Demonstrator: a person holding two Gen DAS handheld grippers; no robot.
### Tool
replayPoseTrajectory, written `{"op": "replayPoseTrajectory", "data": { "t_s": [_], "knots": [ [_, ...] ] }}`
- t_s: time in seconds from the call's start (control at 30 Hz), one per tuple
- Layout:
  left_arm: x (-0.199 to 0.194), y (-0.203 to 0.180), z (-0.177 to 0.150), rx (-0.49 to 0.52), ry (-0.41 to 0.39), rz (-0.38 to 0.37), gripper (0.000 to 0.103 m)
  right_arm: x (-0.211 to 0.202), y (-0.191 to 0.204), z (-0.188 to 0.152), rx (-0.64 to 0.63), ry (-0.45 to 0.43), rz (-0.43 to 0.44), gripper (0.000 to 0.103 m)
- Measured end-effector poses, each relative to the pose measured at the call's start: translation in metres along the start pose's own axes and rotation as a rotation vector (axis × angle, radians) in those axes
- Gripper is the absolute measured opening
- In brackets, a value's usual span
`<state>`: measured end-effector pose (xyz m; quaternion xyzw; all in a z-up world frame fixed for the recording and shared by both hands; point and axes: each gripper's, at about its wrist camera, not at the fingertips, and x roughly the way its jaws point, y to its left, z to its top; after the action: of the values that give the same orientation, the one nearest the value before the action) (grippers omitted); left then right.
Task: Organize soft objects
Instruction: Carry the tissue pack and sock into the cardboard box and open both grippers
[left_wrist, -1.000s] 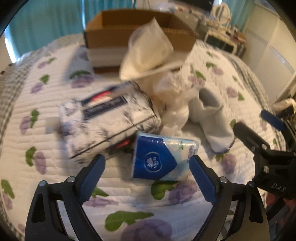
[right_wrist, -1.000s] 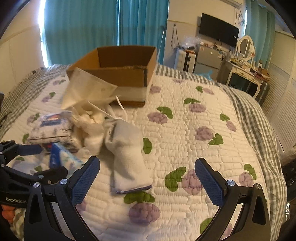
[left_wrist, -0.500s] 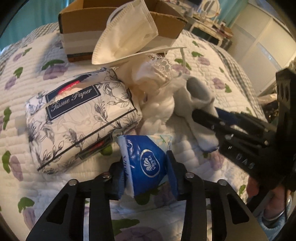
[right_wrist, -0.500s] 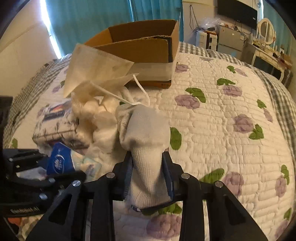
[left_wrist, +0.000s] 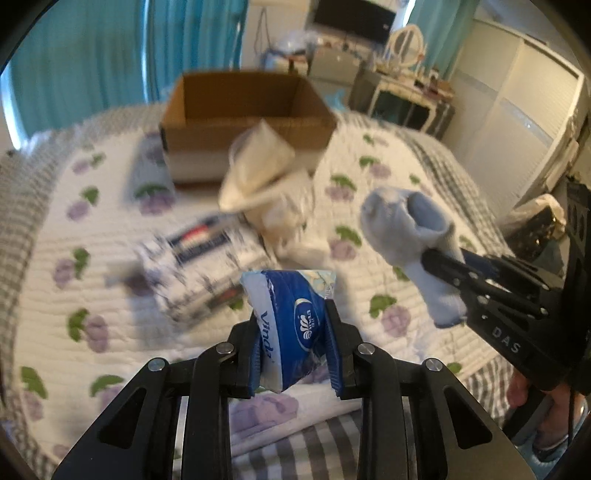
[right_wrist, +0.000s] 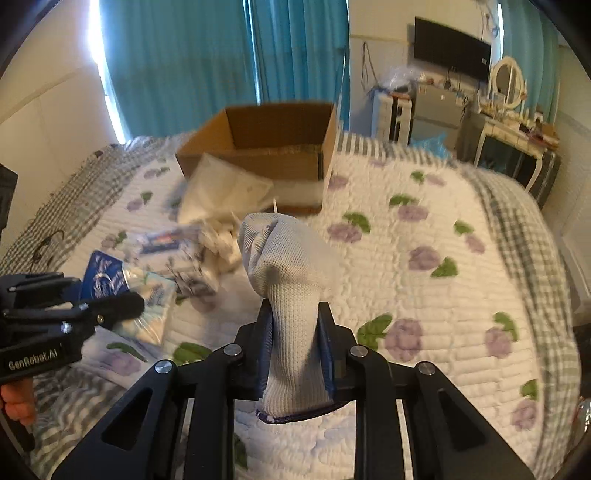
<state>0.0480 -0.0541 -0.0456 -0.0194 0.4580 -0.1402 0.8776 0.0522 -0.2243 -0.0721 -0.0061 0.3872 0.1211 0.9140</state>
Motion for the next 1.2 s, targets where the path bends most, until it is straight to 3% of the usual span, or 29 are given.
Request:
{"op": "replayPoseTrajectory", "data": {
  "t_s": [0.33,0.67,0.9,1.03,1.2],
  "knots": [
    [-0.074,0.001,0.046,0.062,-0.231,0.126,0.027,-0.063,0.025,0.057,-0.064,-0.169,-0.012,0.021],
    [-0.075,0.027,0.102,0.086,-0.324,0.159,0.027,-0.038,0.036,0.142,-0.082,-0.249,0.002,0.021],
    [-0.023,0.051,0.16,0.103,-0.322,0.159,0.027,0.045,0.019,0.201,-0.025,-0.225,0.017,0.021],
    [0.033,0.065,0.191,0.127,-0.291,0.17,0.028,0.099,0.004,0.219,0.041,-0.188,0.048,0.021],
    [0.086,0.074,0.205,0.152,-0.265,0.192,0.029,0.15,-0.002,0.228,0.055,-0.157,0.045,0.022]
  ]
}}
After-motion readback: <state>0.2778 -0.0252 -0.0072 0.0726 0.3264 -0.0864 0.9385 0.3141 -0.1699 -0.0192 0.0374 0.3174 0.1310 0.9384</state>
